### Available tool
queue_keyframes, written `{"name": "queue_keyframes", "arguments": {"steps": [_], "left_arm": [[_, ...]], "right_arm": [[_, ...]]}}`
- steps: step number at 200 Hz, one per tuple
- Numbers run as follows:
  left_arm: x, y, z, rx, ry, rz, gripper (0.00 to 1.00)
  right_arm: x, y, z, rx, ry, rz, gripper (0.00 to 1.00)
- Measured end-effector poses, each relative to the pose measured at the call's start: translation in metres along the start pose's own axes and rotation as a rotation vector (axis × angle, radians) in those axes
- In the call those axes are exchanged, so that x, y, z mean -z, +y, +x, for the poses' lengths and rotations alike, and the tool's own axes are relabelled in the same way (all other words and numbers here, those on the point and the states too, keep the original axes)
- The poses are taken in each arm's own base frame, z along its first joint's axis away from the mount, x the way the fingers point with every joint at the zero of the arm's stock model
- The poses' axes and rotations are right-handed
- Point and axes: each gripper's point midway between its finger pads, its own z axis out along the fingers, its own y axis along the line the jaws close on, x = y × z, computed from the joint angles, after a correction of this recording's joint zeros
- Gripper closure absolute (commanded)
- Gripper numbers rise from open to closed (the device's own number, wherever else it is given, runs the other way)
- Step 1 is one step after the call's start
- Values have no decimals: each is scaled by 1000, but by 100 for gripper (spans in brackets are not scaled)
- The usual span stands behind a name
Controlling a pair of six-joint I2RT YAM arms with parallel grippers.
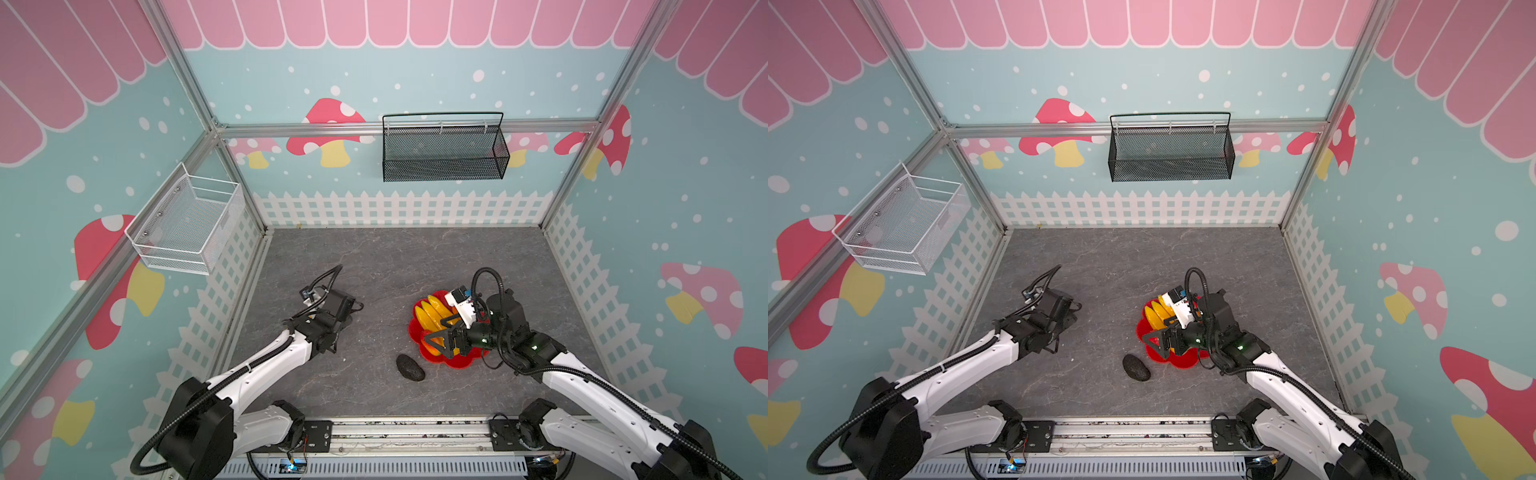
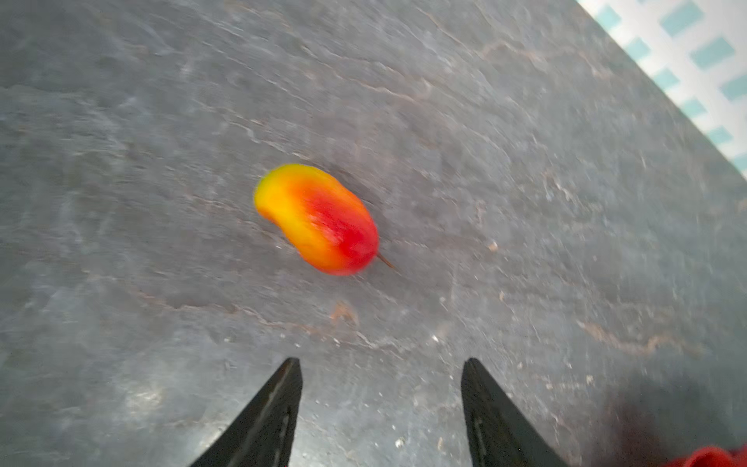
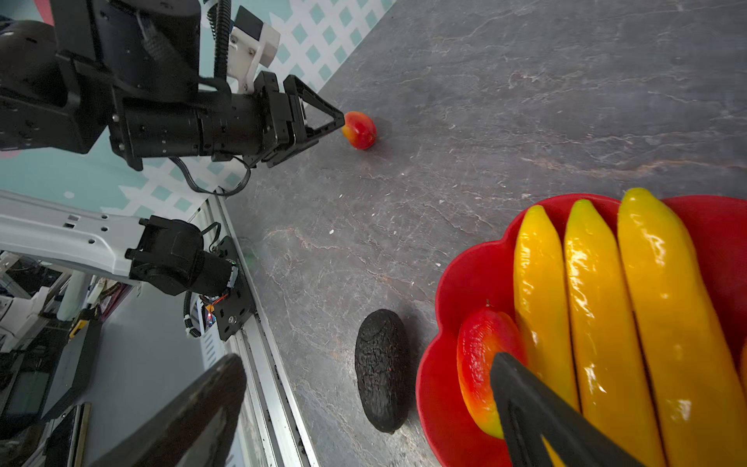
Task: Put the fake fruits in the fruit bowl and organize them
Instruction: 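Grasp the third mango on the table with the left gripper, then place the mango in the bowl and withdraw the left gripper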
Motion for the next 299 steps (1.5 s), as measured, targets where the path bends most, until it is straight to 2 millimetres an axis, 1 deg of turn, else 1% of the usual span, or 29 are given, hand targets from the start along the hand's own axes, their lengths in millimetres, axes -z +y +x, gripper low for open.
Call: {"name": "queue_keyframes", "arguments": {"steps": [11, 23, 47, 61, 82, 102, 132, 152, 184, 204, 230, 239, 252, 266, 278, 292, 294, 299], "left_arm": [[-2, 12, -8, 47, -8, -17, 34], [-5, 22, -14, 85, -12, -34, 33], [-17, 29, -21, 151, 5, -49, 33], [-28, 32, -20, 174, 30, -63, 34], [-43, 30, -16, 185, 66, -78, 33], [-55, 20, -16, 195, 88, -70, 33], [-65, 8, -19, 217, 93, -49, 33], [-72, 8, -15, 226, 104, -59, 33], [-83, 13, -5, 230, 132, -93, 34], [-89, 17, 0, 226, 142, -112, 38], [-95, 17, 2, 221, 144, -119, 53], [-95, 14, 2, 218, 141, -111, 56], [-93, 6, 3, 190, 140, -93, 57], [-85, -18, 6, 124, 143, -54, 58], [-71, -54, 10, 43, 137, 17, 59], [-46, -109, 17, -46, 129, 141, 59], [-43, -114, 18, -52, 128, 153, 59], [-32, -135, 22, -90, 126, 203, 59]], "right_arm": [[-1, 2, -2, 8, -6, -4, 2], [-1, 2, -3, 13, -13, -3, 2], [-1, 1, -5, 16, -20, 4, 2], [-1, 0, -5, 17, -23, 9, 2], [-1, -1, -4, 16, -25, 14, 2], [-1, -3, 0, 12, -22, 21, 2], [0, -4, 2, 11, -22, 27, 2], [0, -4, 2, 11, -22, 28, 2], [0, -4, 2, 15, -22, 28, 2], [0, -4, 2, 17, -22, 28, 2], [0, -6, 4, 11, -14, 37, 2], [1, -9, 7, 1, -7, 52, 2], [4, -14, 10, -28, 0, 83, 2], [12, -21, 12, -74, -13, 127, 2], [24, -33, 13, -130, -46, 181, 2], [42, -47, 16, -203, -94, 243, 2], [45, -49, 16, -213, -102, 252, 2], [53, -55, 17, -241, -123, 280, 2]]}}
